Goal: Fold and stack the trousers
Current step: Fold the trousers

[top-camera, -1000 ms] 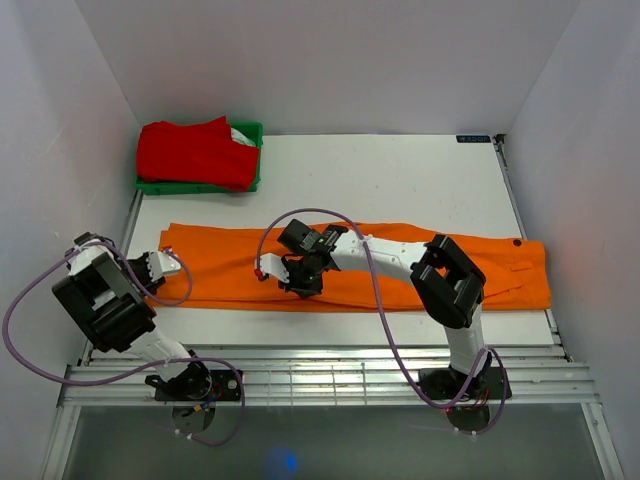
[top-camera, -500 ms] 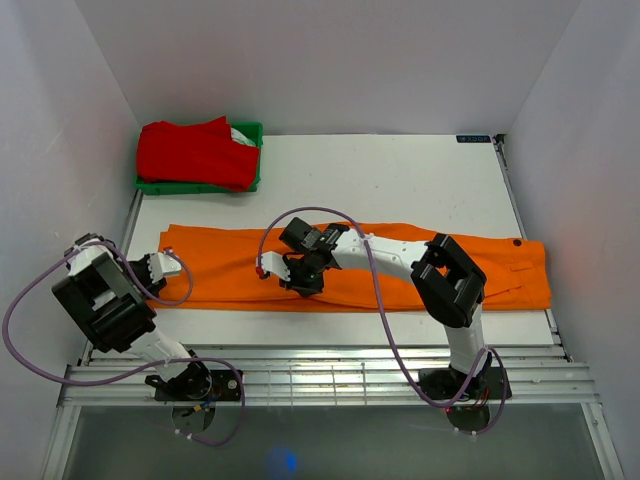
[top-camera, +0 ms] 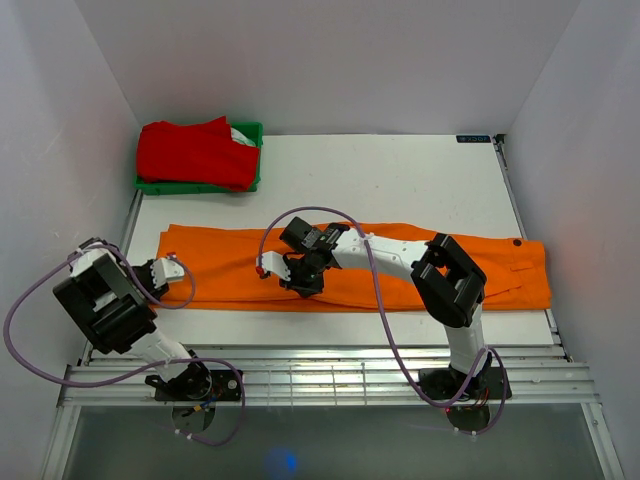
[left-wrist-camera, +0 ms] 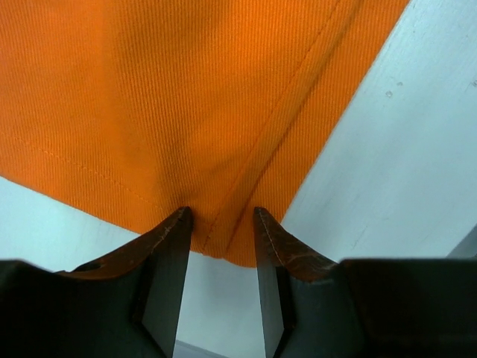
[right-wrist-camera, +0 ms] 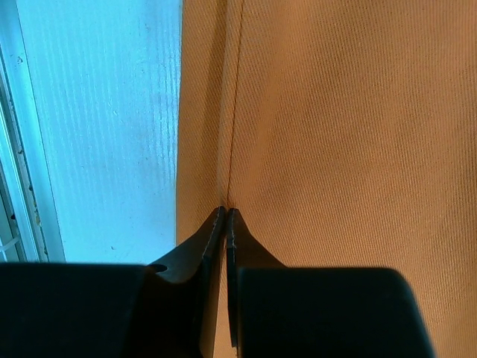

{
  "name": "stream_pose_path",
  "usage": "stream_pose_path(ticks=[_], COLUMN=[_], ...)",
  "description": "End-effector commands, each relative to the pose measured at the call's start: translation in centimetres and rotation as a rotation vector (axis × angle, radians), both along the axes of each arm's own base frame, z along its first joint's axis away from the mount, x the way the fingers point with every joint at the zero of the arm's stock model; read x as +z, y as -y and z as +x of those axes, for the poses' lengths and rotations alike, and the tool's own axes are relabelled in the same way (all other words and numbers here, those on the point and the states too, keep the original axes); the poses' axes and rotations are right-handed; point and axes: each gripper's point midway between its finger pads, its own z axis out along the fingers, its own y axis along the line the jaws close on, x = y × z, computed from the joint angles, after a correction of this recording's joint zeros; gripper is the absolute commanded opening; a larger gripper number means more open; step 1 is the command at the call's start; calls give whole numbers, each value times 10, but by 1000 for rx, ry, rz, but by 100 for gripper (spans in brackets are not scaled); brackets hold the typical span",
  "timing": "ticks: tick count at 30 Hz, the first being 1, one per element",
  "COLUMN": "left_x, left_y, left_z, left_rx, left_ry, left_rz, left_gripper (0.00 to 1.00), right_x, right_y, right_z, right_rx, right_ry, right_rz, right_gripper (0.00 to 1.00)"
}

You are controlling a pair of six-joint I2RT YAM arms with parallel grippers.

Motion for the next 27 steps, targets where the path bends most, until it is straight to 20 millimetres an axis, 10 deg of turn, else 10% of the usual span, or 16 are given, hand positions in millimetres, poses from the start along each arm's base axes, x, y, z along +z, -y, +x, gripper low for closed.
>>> stream_pose_path(ticks=[1, 15, 19, 27], left_x=[-12, 5, 23, 78], left_y=[-12, -17, -19, -29], left_z=[11, 22, 29, 38], left_rx=[-194, -181, -182, -138], left_ry=[76, 98, 136, 180], left_rz=[86, 78, 93, 136], left_gripper=[49, 17, 1, 0], right_x=[17, 16, 23, 49], right_y=[-6, -3, -3, -7], right_z=[2, 4, 10, 8], right_rx=[-10, -9, -18, -14], right_ry=[-1, -5, 10, 3], right_rz=[35, 32, 49, 107], right_gripper=[8, 8, 8, 8])
